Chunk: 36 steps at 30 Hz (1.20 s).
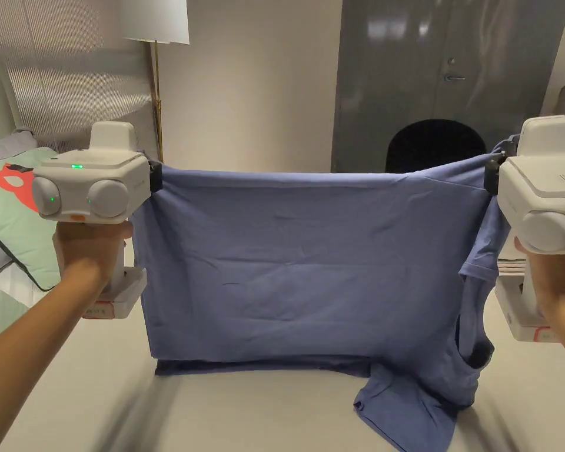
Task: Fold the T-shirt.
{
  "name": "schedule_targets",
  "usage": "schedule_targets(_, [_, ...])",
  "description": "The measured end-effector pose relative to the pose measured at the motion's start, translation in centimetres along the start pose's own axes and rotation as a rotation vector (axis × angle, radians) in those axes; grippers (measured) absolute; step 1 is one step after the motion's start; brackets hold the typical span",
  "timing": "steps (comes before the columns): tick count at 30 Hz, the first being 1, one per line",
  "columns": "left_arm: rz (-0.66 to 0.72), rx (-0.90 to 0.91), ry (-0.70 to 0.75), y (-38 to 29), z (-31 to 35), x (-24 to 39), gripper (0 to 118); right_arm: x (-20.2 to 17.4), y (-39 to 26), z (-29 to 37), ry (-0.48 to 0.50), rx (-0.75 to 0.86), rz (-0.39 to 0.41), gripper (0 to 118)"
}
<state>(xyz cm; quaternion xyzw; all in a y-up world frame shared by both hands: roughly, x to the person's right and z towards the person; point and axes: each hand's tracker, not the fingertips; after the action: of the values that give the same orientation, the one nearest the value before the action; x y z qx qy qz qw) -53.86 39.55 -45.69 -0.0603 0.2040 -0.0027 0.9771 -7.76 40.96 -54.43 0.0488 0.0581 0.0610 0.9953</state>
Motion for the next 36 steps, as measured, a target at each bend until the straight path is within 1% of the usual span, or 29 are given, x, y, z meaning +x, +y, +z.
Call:
schedule_targets(3, [0.024,-0.102,-0.016,-4.5,-0.7,0.1,2,-0.1,-4.3,0.3,0.017,-0.082,-0.006,3])
schedule_targets(6, [0.024,-0.181,-0.019,-9.1,-0.3,0.1,2,-0.2,-8.3,1.3,0.028,-0.172,-0.007,3])
schedule_targets(7, [0.028,-0.209,-0.025,-10.6,0.0,0.1,2,-0.1,-9.9,1.4,0.035,-0.183,-0.018,3])
schedule_targets(8, [0.025,-0.23,-0.031,-11.8,0.5,-0.1,2,0.0,-10.9,2.0,0.039,-0.205,-0.02,3])
schedule_targets(10, [0.031,-0.277,-0.033,-14.6,1.8,-0.4,2,0.2,-13.3,3.8,0.056,-0.254,-0.057,3])
schedule_targets(13, [0.049,-0.341,-0.045,-17.8,4.4,-1.4,2,0.7,-16.0,6.8,0.08,-0.322,-0.059,3])
schedule_targets(15, [0.072,-0.378,-0.064,-19.6,6.5,-2.1,2,0.9,-17.3,9.2,0.091,-0.344,-0.067,3])
schedule_targets(18, [0.053,-0.42,-0.066,-22.2,9.9,-3.2,2,1.8,-18.9,12.5,0.128,-0.39,-0.099,3])
schedule_targets(25, [0.083,-0.503,-0.067,-27.2,18.0,-6.1,2,3.3,-21.1,22.9,0.171,-0.464,-0.154,3])
schedule_targets(29, [0.1,-0.539,-0.074,-29.4,22.6,-7.3,2,4.4,-22.3,28.2,0.175,-0.515,-0.206,3])
schedule_targets(32, [0.105,-0.55,-0.079,-30.7,25.7,-7.9,2,5.2,-22.9,31.7,0.168,-0.532,-0.225,3])
schedule_targets(34, [0.103,-0.562,-0.083,-31.5,27.5,-8.5,2,5.8,-23.4,34.0,0.17,-0.554,-0.256,3])
schedule_targets(36, [0.089,-0.577,-0.087,-32.2,29.1,-8.8,2,6.0,-23.8,35.9,0.174,-0.57,-0.258,3])
